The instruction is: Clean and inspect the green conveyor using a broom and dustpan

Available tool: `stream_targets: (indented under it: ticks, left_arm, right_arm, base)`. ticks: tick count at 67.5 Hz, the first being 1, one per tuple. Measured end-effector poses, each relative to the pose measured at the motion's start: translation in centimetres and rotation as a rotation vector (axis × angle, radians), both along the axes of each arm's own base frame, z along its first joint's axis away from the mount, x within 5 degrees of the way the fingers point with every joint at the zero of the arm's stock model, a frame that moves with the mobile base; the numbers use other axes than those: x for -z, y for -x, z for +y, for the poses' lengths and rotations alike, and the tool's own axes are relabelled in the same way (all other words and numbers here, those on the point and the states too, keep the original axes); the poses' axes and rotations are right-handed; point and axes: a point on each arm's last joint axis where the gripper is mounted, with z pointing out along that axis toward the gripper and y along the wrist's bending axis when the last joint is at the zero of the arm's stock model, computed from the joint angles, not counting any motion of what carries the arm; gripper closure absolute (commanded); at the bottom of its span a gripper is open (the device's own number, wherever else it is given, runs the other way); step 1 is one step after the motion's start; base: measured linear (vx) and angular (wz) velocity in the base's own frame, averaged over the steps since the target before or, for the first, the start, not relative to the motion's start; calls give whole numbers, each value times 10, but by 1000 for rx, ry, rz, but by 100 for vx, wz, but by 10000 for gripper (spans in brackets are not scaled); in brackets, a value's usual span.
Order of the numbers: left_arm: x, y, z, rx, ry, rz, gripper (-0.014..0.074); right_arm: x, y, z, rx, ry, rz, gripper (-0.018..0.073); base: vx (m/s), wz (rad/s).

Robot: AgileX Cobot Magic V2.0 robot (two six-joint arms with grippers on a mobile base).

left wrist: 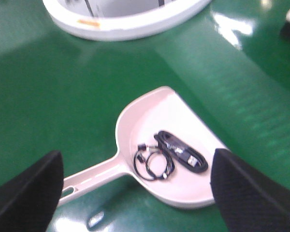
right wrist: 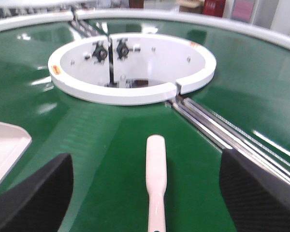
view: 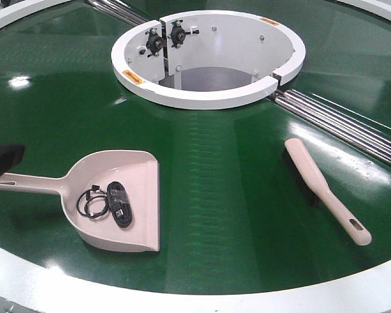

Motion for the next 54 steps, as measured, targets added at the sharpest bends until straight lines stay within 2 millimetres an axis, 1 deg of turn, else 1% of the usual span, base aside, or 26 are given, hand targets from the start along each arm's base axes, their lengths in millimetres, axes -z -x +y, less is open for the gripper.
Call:
stream_targets:
  ticks: [1,4,6,8,11,13,17,23,26,31,34,37,39,41,42,44,45,47,48,51,54]
  left_arm:
    - [5,6,2,-6,13,-30,11]
    - [17,20,6,-23,52,-103,11]
    - [21,25,7,-36,80,-144,11]
    - [33,37,11,-48,112,-192,11]
    - [46,49,14,-60,148,-250,11]
    - [54,56,16,-64,162,-275,11]
    - [77,69,20,-68,161,-311,11]
    - [104,78,24,-65,110,-359,11]
    - [110,80,25,-62,99,-402,11]
    - [113,82,25,-66,127,-454,22]
    - [112,82,25,-75,171,-464,62]
    - [112,82,25,-88,225,-456,133]
    - [112,82,25,-92,246,-451,207]
    - [112,82,25,-97,263,-446,297]
    - [111,82,25,-99,273,-445,356]
    - [111,82,25,-100,281,-442,440]
    - [111,82,25,-101,283,-442,504]
    - [111,82,25,-102,289,-440,587]
    - [111,82,25,-102,289,-440,606]
    - [111,82,25,-102,290,-440,605]
    - [111,82,25,-102,290,-440,605]
  right_arm:
    - [6,2,0,2,1,-13,-33]
    - [16,9,-1,8,-3,-58,-33]
    - [21,13,-2,11,-8,-83,-33]
    - [28,17,-2,16,-16,-111,-33]
    - [39,21,-3,21,-26,-147,-33]
    - [47,23,-3,24,-28,-157,-33]
    - [56,28,-4,32,-43,-210,-33]
    - [56,29,-5,39,-70,-261,-33]
    - [55,29,-5,38,-104,-264,-33]
    - [55,28,-4,34,-150,-253,-20]
    - [55,28,-4,33,-160,-248,9]
    - [56,27,-3,32,-155,-243,68]
    - [56,27,-3,32,-149,-242,120]
    - [56,27,-3,31,-137,-244,184]
    - [56,27,-3,30,-130,-245,213]
    - [56,27,-3,30,-122,-246,288]
    - [56,27,-3,29,-116,-247,337]
    - [56,27,-3,29,-111,-247,419]
    - [56,27,-3,28,-107,-248,453]
    - [56,27,-3,28,-106,-248,564]
    - [56,27,-3,28,-105,-248,574]
  base:
    - [0,0]
    - [0,0]
    - [0,0]
    - [0,0]
    - [0,0]
    - [0,0]
    - [0,0]
    - [0,0]
    - [0,0]
    - [0,0]
    - [0,0]
    - [0,0]
    - [0,0]
    - [0,0]
    - [0,0]
    - [0,0]
    - [0,0]
    - [0,0]
    - [0,0]
    - [0,0]
    - [0,0]
